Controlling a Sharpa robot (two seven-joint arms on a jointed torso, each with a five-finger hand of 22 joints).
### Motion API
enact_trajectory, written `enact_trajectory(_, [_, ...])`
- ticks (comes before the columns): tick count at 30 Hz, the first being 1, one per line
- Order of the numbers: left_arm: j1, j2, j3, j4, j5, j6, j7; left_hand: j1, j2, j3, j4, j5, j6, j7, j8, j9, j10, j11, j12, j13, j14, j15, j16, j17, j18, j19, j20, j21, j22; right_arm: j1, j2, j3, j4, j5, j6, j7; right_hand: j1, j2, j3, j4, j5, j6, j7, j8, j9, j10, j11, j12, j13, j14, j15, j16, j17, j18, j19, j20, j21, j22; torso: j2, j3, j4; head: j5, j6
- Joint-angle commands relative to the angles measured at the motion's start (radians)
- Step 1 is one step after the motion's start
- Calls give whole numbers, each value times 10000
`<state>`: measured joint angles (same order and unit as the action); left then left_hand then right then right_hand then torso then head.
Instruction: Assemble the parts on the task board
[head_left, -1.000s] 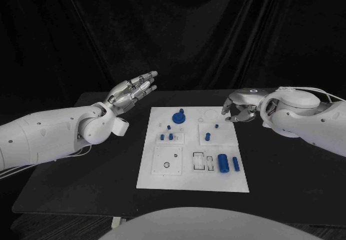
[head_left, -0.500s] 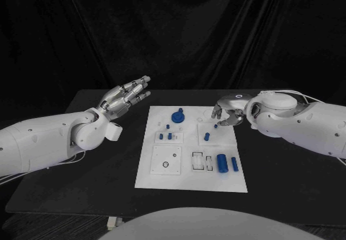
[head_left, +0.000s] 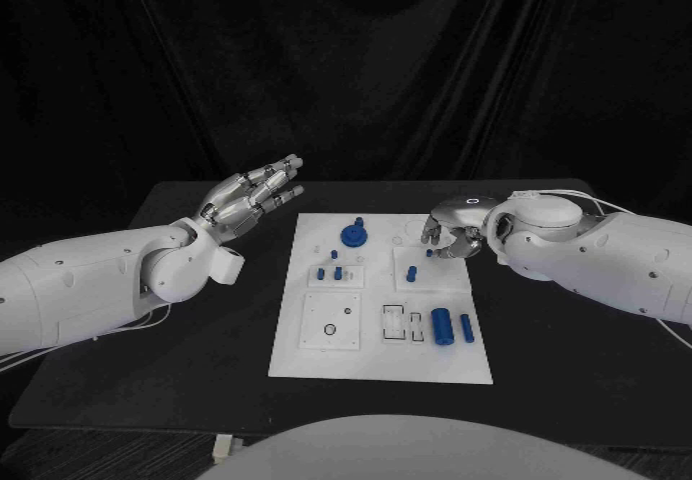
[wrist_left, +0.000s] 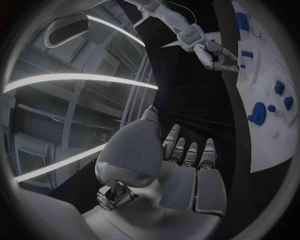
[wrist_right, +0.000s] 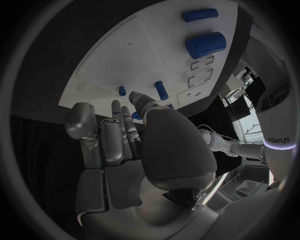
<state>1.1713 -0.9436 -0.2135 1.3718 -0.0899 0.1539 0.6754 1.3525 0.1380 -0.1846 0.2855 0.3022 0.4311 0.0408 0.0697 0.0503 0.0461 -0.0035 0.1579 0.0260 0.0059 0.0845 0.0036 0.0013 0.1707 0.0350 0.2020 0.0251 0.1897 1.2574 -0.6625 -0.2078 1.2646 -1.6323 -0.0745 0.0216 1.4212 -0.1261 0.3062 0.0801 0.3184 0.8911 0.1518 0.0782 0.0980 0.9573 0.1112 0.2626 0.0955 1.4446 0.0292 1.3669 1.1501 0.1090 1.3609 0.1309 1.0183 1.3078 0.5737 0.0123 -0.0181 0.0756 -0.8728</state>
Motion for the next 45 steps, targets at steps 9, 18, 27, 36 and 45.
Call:
enact_trajectory(9, [-17, 34, 10, -67, 92, 283, 800, 353, 54, -124, -65, 303, 359, 106, 178, 59, 28, 199, 126, 16, 46, 117, 11, 28, 98, 18, 135, 18, 2, -328, 200, 8, -443, -85, -382, 211, -24, -47, 174, -150, 438, 389, -11, 64, 1, -745, 49, 97, 109, -568, -44, -375, -643, 115, -639, -42, -945, 1028, 10, -15, 7, 6, 2])
enact_trajectory(18, [-19, 70, 10, -165, 92, 326, 710, 549, 97, -155, -146, 458, 372, 134, 228, 65, 36, 230, 146, 18, 100, 185, 35, 47, 99, 61, 194, 33, 38, -509, 365, 8, -656, -85, -530, 435, -53, 16, 219, -167, 521, 446, 52, 81, 34, -674, 42, 284, 199, -568, -9, -328, -604, 101, -626, -20, -873, 1048, -9, -39, 19, 7, 2])
enact_trajectory(27, [-37, 112, 10, -229, 92, 393, 633, 759, 176, -167, -265, 651, 359, 155, 272, 69, 35, 254, 150, 19, 146, 252, 57, 61, 107, 173, 295, 85, 211, -584, 490, 8, -847, -85, -728, 588, 74, 167, 426, -356, 709, 1119, 46, 478, 370, -70, -26, 754, 381, -464, -5, -173, -446, 57, -463, 7, -500, 1129, -7, -39, 21, -38, 2])
enact_trajectory(36, [-62, 138, 9, -272, 92, 412, 533, 1039, 279, -196, -505, 1027, 377, 211, 346, 78, 96, 313, 245, 35, 338, 383, 156, 115, 113, 419, 457, 184, 461, -627, 537, 8, -977, -85, -776, 617, 477, 265, 665, -760, 815, 1367, 25, 717, 634, 521, -156, 920, 418, -576, -126, -334, -749, 92, -541, -107, -555, 1102, -20, -48, 10, -16, 2])
enact_trajectory(45, [-100, 151, 9, -300, 92, 413, 451, 1347, 354, -180, -860, 1718, 361, 237, 390, 77, 140, 351, 299, 44, 467, 459, 246, 145, 110, 630, 545, 249, 562, -637, 561, 8, -1058, -85, -777, 611, 668, 244, 773, -989, 789, 1305, 42, 707, 710, 631, -154, 817, 365, -689, -148, -512, -1028, 107, -640, -154, -615, 1078, -22, -53, 13, 2, 2])
